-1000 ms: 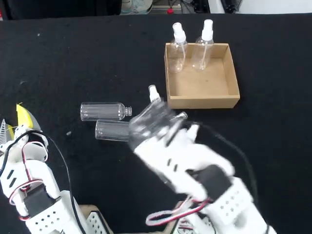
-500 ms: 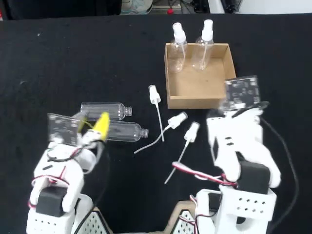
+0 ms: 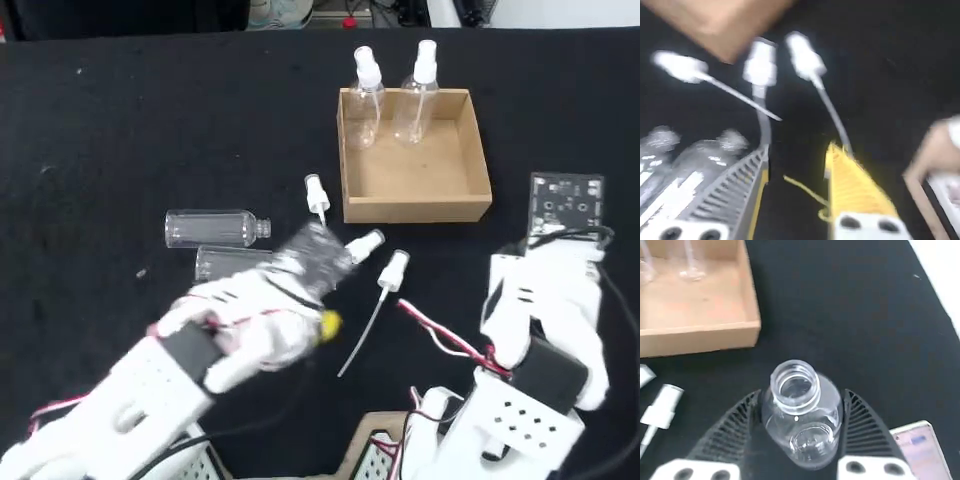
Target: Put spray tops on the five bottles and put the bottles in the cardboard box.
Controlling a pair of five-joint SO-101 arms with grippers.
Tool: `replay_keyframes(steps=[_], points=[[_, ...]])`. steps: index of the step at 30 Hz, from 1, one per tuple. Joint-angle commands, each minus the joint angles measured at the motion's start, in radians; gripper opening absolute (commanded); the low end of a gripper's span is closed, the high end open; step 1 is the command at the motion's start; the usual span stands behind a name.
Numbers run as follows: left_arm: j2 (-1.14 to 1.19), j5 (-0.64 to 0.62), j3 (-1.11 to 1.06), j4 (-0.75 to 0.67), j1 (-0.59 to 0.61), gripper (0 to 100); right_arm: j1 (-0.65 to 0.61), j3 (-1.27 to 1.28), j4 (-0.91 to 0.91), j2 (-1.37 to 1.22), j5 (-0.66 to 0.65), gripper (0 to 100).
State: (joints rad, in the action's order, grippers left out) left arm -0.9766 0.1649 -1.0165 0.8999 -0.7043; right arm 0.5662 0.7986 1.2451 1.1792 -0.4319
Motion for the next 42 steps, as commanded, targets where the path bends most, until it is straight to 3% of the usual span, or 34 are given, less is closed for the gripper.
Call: replay_keyframes(steps=[1, 4, 10, 22, 25, 33, 42], points=[[0.127, -0.077, 0.030, -0.204, -0.087, 21, 0.055, 0.012, -0.006, -0.005, -0.041, 11.7], [0.210, -0.152, 0.007, -0.347, -0.084, 28, 0.058, 0.028, -0.006, -0.005, -0.069, 11.7], [0.442, -0.178, 0.085, -0.494, -0.081, 25, 0.058, 0.058, -0.058, -0.007, -0.071, 11.7], [0.918, -0.180, 0.452, -0.499, -0.079, 24, 0.061, 0.073, -0.075, -0.007, -0.072, 11.7], [0.982, -0.190, 0.507, -0.499, -0.079, 24, 0.061, 0.073, -0.075, -0.007, -0.072, 11.7], [1.140, -0.368, 0.665, -0.500, -0.038, 24, 0.061, 0.073, -0.075, -0.007, -0.072, 11.7], [1.247, -0.376, 0.743, -0.494, -0.028, 24, 0.061, 0.073, -0.069, -0.007, -0.072, 11.7]])
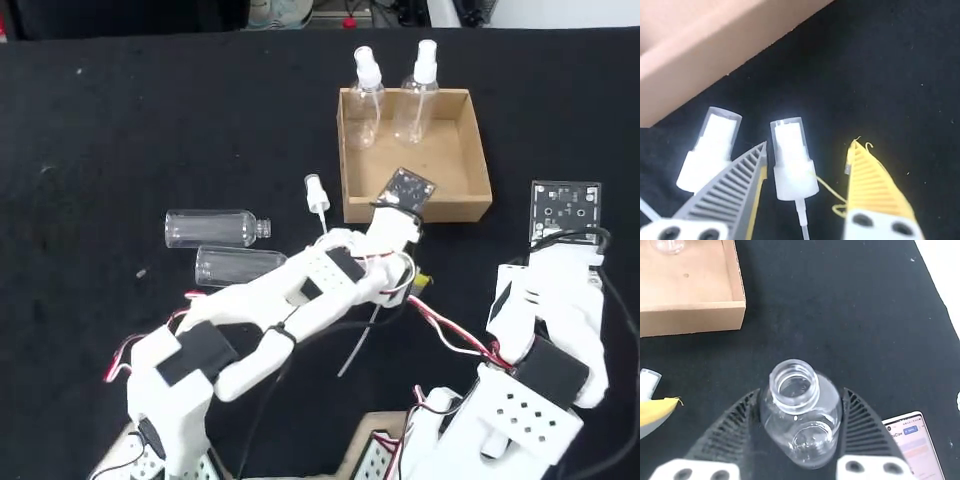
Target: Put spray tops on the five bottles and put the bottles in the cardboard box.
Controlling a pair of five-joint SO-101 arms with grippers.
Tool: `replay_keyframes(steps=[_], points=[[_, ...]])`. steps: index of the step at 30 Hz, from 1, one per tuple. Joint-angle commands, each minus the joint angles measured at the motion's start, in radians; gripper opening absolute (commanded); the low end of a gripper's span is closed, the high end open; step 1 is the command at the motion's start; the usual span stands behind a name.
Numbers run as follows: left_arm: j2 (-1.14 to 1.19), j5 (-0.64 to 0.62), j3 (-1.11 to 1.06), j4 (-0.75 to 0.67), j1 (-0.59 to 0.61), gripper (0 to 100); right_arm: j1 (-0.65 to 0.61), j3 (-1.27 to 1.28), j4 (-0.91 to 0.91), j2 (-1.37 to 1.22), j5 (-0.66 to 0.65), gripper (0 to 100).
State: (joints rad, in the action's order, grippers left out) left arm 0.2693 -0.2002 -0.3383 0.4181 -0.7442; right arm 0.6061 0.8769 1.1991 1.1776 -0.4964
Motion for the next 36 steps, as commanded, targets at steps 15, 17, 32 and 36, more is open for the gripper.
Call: replay_keyframes(steps=[15, 17, 32, 36], points=[[0.009, -0.005, 0.058, 0.017, -0.001, 6, 0.020, -0.005, -0.021, -0.004, -0.008, 11.7], [-0.002, -0.005, 0.068, 0.080, -0.001, 6, 0.020, -0.005, -0.021, -0.004, -0.008, 11.7], [-0.121, 0.425, -0.038, 0.569, -0.005, 9, 0.020, -0.005, -0.020, -0.004, -0.008, 11.7], [-0.129, 0.440, -0.091, 0.563, -0.005, 25, 0.020, -0.005, -0.020, -0.004, -0.008, 11.7]])
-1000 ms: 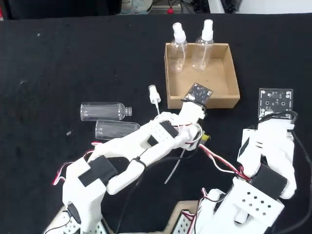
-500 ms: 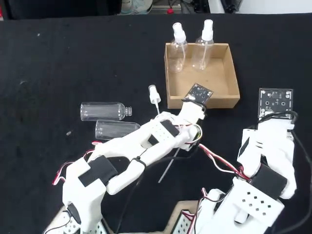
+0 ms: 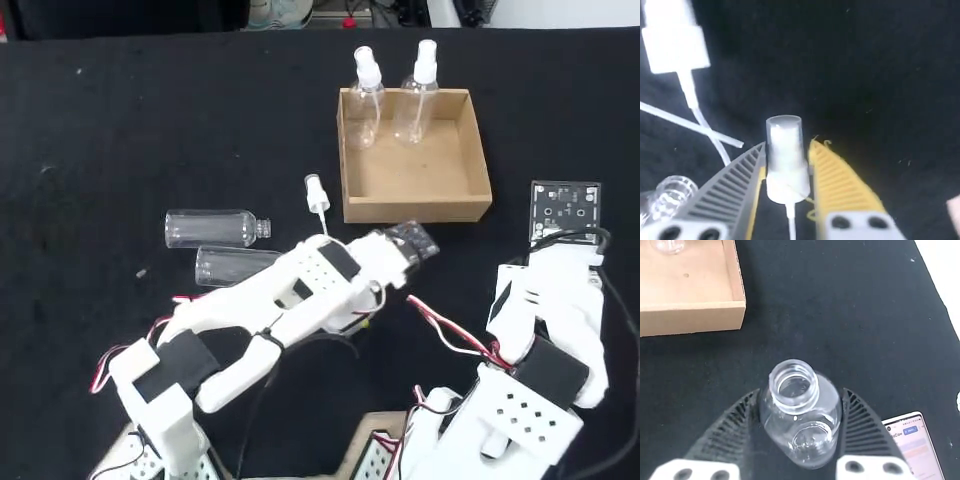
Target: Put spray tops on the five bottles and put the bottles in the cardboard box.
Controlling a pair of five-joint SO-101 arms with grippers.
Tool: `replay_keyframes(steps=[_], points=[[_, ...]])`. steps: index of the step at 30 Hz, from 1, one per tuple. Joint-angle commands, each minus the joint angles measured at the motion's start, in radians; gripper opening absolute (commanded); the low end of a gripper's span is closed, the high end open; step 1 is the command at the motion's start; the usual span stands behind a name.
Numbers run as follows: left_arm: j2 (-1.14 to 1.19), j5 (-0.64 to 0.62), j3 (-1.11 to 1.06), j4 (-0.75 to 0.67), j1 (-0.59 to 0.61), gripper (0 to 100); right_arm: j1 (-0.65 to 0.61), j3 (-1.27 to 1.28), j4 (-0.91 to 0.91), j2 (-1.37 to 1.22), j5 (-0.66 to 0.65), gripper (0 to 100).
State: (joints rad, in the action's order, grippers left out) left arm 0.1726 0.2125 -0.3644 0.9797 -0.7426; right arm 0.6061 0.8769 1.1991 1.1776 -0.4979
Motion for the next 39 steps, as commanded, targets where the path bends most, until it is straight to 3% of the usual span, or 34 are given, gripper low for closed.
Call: replay_keyframes(steps=[1, 6, 17, 22, 28, 35, 39], points=[[-0.032, 0.028, -0.065, 0.005, -0.005, 26, 0.020, -0.005, -0.020, -0.004, -0.006, 11.7], [-0.029, 0.095, -0.061, 0.037, 0.001, 20, 0.020, -0.004, -0.020, -0.004, -0.006, 11.7], [-0.021, 0.103, -0.107, 0.002, 0.019, 18, 0.018, -0.004, -0.020, -0.004, -0.006, 11.7], [-0.034, 0.106, -0.102, 0.072, -0.013, 3, 0.015, -0.005, -0.020, -0.004, -0.005, 11.7], [-0.041, 0.106, 0.022, 0.284, -0.013, 5, 0.011, -0.015, -0.021, -0.004, 0.002, 11.7], [-0.302, 0.106, 0.042, 0.419, -0.004, 5, -0.092, -0.044, 0.009, -0.004, 0.035, 11.7], [-0.526, 0.104, 0.042, 0.476, 0.099, 5, -0.199, -0.113, 0.066, -0.004, 0.124, 11.7]])
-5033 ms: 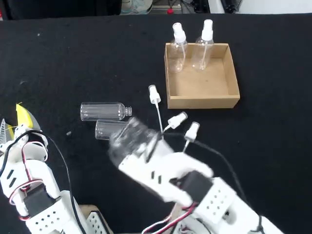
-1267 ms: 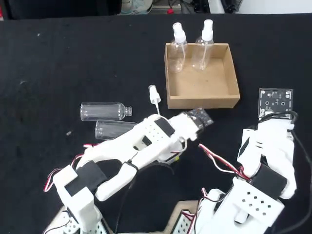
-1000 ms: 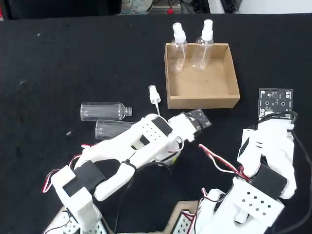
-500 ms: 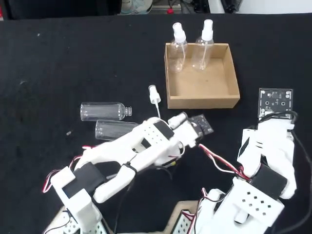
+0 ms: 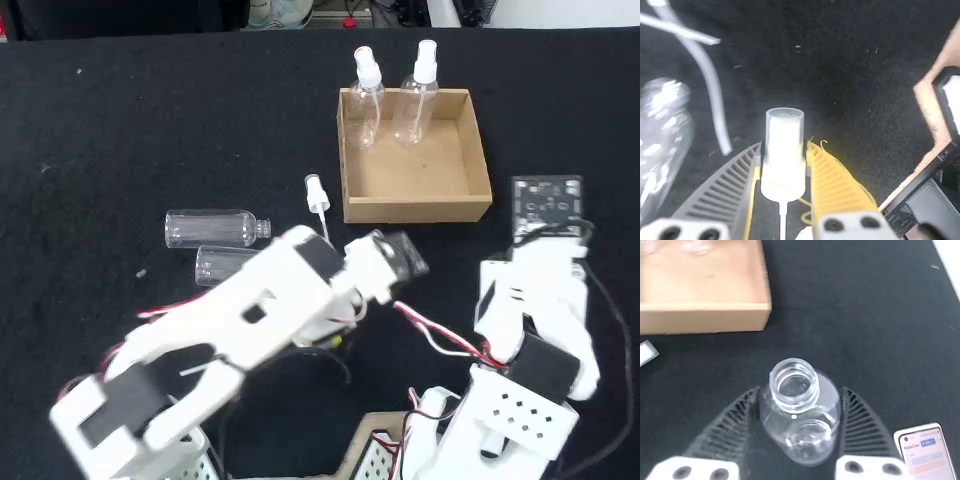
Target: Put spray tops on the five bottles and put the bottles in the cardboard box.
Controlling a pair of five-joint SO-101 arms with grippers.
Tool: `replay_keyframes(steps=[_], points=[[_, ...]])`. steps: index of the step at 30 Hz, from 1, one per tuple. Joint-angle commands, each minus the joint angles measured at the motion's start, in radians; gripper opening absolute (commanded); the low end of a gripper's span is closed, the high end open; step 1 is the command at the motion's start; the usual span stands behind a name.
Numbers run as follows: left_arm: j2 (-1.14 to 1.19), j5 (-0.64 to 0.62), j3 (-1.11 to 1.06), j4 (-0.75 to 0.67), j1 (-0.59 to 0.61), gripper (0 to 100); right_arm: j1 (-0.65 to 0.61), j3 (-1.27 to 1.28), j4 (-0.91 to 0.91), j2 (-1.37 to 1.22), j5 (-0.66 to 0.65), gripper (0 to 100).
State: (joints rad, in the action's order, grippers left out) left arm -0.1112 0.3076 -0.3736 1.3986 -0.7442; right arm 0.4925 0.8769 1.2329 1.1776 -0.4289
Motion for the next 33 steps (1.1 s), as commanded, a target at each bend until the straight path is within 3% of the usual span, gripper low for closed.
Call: replay_keyframes(steps=[1, 9, 12, 16, 22, 26, 29, 33], points=[[-0.296, 0.009, 0.051, 0.063, 0.145, 5, -0.121, -0.133, 0.044, -0.004, 0.086, 11.7], [-0.749, 0.002, 0.050, -0.006, 0.423, 5, -0.559, -0.168, -0.006, -0.004, 0.394, 11.7], [-0.888, -0.008, 0.022, -0.115, 0.496, 5, -0.712, -0.143, -0.094, -0.004, 0.425, 11.7], [-1.014, -0.121, -0.027, -0.310, 0.561, 5, -0.833, -0.058, -0.264, -0.002, 0.425, 11.7], [-1.062, -0.247, -0.050, -0.555, 0.564, 5, -0.941, 0.088, -0.459, -0.002, 0.436, 11.7], [-1.073, -0.368, -0.047, -0.704, 0.564, 5, -0.991, 0.124, -0.463, 0.045, 0.537, 11.7], [-1.073, -0.451, -0.045, -0.796, 0.556, 5, -1.013, 0.166, -0.459, 0.142, 0.523, 11.7], [-1.073, -0.505, -0.007, -0.867, 0.460, 5, -1.065, 0.245, -0.466, 0.260, 0.496, 11.7]])
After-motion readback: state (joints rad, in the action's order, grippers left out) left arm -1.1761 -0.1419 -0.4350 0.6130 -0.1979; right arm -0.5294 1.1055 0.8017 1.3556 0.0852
